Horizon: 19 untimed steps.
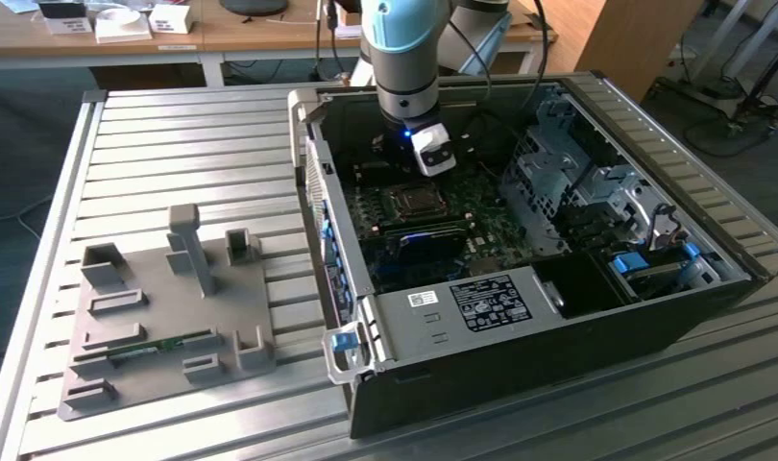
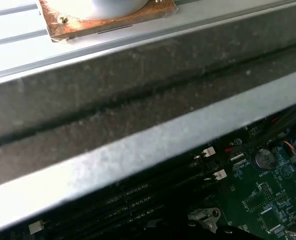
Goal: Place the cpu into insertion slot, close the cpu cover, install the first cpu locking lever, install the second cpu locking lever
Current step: 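Install the first cpu locking lever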
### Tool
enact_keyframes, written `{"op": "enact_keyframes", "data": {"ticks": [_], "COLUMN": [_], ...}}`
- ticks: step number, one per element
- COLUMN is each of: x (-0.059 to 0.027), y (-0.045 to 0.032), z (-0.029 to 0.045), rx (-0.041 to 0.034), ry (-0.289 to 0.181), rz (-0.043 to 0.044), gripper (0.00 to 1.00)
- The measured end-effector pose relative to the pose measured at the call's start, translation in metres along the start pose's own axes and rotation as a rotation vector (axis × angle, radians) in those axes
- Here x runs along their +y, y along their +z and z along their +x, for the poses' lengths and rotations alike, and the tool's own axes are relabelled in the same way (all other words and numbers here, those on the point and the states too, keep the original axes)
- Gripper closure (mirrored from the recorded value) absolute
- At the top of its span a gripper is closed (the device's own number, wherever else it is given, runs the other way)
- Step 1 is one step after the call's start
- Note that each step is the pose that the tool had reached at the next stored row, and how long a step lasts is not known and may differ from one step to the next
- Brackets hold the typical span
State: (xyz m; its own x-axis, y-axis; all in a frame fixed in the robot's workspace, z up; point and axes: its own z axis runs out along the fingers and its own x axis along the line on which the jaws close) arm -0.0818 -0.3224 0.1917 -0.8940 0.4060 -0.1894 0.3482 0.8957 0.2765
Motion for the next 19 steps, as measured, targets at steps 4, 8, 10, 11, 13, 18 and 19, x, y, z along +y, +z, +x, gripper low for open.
{"op": "enact_keyframes", "data": {"ticks": [4, 8, 10, 11, 13, 18, 19], "x": [-0.0001, -0.0002, -0.0003, -0.0003, -0.0004, 0.0002, 0.0006], "y": [0.0003, 0.0005, 0.0008, 0.0009, 0.0012, 0.002, 0.0021], "z": [0.0001, 0.0001, 0.0001, 0.0002, 0.0003, 0.0008, 0.0009], "rx": [-0.0053, -0.0071, -0.0071, -0.0071, -0.0071, -0.0072, -0.0072], "ry": [-0.004, -0.006, -0.006, -0.006, -0.006, -0.006, -0.006], "rz": [0.0139, 0.0191, 0.019, 0.0192, 0.019, 0.0192, 0.0192], "gripper": [0.89, 0.89, 0.89, 0.89, 0.89, 0.89, 0.89]}}
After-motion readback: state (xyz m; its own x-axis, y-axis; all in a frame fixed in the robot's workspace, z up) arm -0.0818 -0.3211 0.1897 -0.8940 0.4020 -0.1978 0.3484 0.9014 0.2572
